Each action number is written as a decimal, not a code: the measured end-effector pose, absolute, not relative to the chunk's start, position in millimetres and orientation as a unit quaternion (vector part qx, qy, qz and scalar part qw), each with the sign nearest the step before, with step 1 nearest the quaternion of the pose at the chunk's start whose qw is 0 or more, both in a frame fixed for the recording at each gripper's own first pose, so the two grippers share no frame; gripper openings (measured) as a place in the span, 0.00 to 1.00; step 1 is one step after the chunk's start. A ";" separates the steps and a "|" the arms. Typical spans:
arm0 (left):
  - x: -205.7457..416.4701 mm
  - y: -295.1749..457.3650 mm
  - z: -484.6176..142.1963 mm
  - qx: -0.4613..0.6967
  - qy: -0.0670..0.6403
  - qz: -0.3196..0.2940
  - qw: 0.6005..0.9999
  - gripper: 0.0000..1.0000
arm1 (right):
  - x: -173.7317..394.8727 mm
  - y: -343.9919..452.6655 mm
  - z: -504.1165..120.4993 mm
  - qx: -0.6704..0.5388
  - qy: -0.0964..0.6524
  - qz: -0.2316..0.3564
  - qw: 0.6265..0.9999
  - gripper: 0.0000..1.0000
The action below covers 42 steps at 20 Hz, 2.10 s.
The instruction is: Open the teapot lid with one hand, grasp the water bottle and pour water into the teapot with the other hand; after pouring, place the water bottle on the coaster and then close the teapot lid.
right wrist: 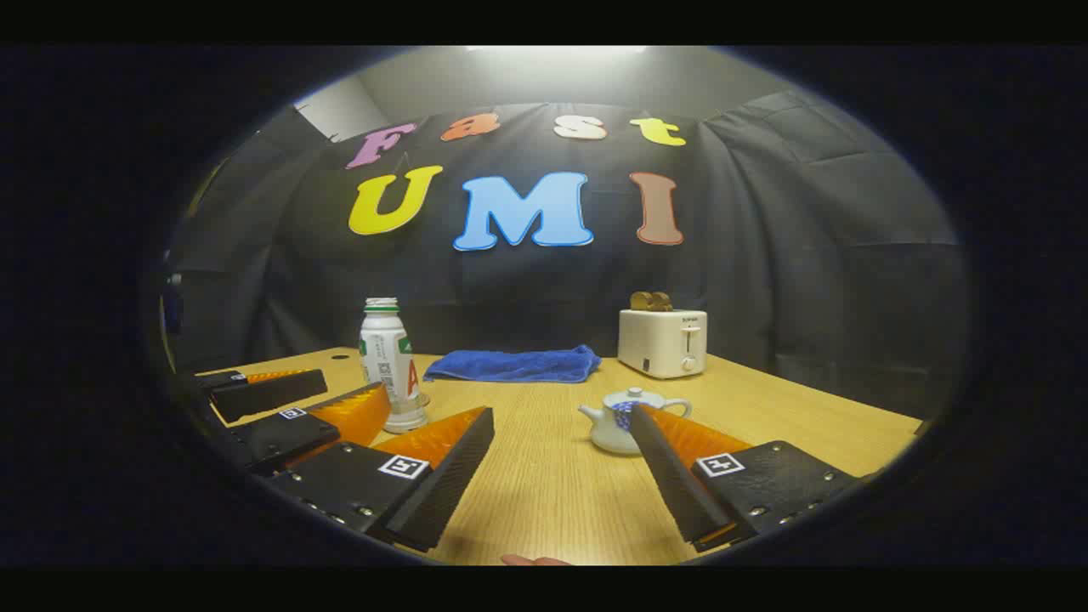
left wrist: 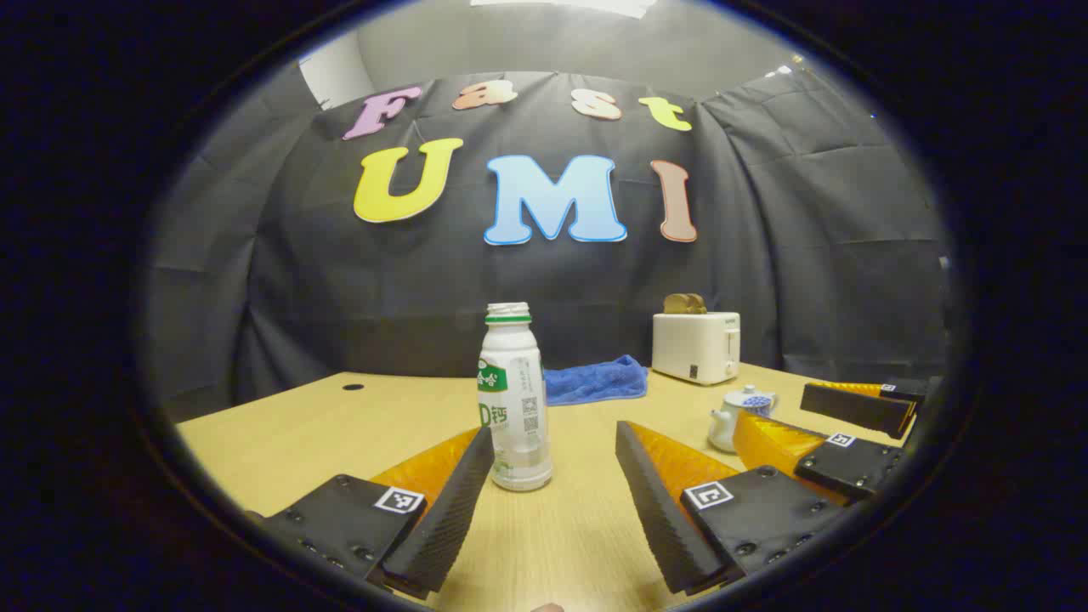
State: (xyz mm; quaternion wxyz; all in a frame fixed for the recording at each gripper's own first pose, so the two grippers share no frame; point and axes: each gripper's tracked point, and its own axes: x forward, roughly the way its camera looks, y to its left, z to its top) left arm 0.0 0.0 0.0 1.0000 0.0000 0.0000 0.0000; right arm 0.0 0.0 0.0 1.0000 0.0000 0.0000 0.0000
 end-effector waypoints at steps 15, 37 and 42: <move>-1.6 8.0 1.7 -0.002 -0.001 0.021 1.000 1.00 | 0.9 -4.5 -0.8 -0.001 0.000 0.039 0.999 0.98; 60.1 44.0 14.6 -0.008 0.011 0.026 1.000 1.00 | 111.8 -67.4 -8.5 0.018 0.082 -0.003 0.996 0.81; 65.4 50.2 12.6 -0.004 0.019 0.022 1.000 1.00 | 118.1 -70.6 -13.8 -0.002 0.090 -0.013 0.996 0.45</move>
